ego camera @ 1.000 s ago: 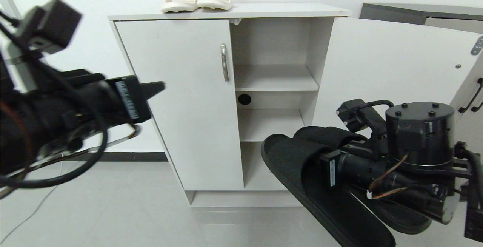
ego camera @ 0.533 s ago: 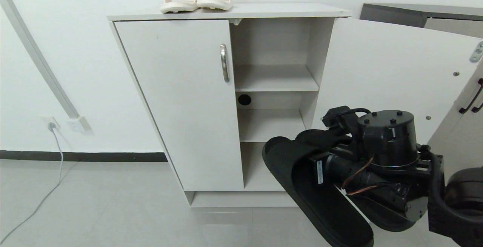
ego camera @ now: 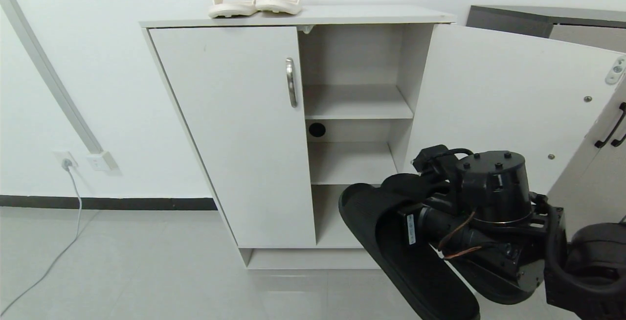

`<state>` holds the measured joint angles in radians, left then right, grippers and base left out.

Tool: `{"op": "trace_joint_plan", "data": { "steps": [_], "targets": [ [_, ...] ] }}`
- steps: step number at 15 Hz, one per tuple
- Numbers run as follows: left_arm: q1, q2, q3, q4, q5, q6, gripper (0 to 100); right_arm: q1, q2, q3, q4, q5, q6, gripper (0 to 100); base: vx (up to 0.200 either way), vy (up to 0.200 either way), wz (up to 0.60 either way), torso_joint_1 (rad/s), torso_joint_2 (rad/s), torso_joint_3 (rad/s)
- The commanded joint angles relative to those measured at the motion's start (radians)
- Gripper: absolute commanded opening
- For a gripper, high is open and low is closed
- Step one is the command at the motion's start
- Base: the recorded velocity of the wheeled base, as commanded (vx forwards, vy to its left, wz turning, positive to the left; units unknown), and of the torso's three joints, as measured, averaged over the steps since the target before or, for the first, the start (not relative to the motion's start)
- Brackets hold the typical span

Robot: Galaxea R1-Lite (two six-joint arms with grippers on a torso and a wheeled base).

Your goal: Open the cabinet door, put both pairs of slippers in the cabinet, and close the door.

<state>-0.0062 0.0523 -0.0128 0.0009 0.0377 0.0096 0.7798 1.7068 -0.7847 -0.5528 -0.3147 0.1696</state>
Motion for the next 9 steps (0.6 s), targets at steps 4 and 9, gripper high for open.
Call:
{"op": "trace_joint_plan", "data": {
  "steps": [4, 9],
  "targets": [
    [0.003, -0.051, 0.013, -0.001, -0.067, 0.009, 0, 0.006, 0.036, 0.021, -0.068, -0.004, -0.001, 0, 0.0, 0.0, 0.0, 0.0, 0.0, 0.0],
    [0.003, -0.051, 0.013, -0.001, -0.064, 0.006, 0, 0.009, 0.125, 0.004, -0.131, -0.06, 0.007, 0, 0.0, 0.04, 0.0, 0.001, 0.0, 0.0]
  ]
}}
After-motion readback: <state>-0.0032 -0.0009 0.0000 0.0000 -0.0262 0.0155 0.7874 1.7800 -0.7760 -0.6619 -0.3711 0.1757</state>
